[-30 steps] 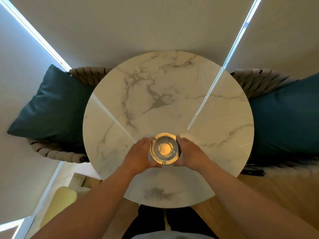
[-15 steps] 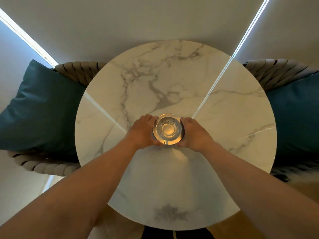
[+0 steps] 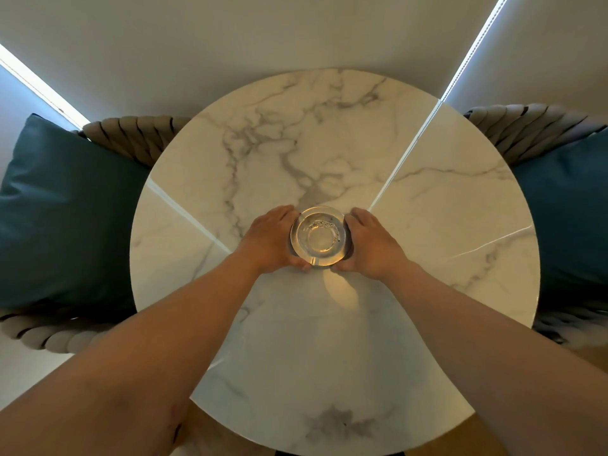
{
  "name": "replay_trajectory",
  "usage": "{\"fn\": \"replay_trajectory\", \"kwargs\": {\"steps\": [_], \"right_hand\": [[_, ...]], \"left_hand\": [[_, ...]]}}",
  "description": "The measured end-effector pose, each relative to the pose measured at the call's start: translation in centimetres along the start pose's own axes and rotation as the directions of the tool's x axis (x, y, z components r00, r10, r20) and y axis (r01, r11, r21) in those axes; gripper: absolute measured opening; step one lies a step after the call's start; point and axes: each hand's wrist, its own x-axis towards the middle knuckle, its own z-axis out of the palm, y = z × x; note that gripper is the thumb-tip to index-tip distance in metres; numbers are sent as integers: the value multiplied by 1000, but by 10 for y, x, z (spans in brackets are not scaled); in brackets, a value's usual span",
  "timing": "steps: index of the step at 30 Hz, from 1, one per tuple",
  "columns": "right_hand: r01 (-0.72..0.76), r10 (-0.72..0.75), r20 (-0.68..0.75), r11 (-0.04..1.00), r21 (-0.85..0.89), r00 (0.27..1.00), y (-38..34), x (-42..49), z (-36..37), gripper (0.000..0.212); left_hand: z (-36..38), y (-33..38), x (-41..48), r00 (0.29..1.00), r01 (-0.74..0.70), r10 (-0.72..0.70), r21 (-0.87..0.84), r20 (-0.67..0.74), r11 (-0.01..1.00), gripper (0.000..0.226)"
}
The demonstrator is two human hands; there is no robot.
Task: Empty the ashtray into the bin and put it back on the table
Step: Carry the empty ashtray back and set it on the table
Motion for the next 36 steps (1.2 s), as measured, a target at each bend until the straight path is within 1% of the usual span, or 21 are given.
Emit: {"fn": "replay_trajectory", "kwargs": {"steps": [5, 10, 14, 23, 29, 33, 36], "right_hand": [[-8, 8, 7, 1000, 17, 1000, -1, 1, 0, 107], [-23, 23, -5, 998, 54, 1000, 2, 1, 0, 113], [-28, 29, -26, 998, 63, 999, 4, 3, 2, 108], [-36, 37, -60, 999, 28, 998, 2, 10, 2, 95], [-36, 37, -33, 999, 23, 999, 3, 10, 0, 98], [-39, 41, -23, 998, 56, 999, 5, 9, 0, 101], [-42, 44, -19, 993, 111, 999, 8, 7, -1, 102]], "left_hand": [[0, -2, -3, 1000, 27, -28, -81, -9, 996, 103], [-2, -1, -7, 999, 40, -42, -126, -16, 991, 103], [-2, 1, -7, 998, 52, -58, -141, -39, 989, 100], [-2, 1, -7, 996, 65, -72, -146, -44, 987, 101], [-1, 2, -6, 996, 57, -65, -140, -59, 988, 100], [1, 4, -5, 996, 28, -38, -120, -80, 992, 101], [2, 5, -4, 996, 48, -53, -86, -65, 995, 105]]}}
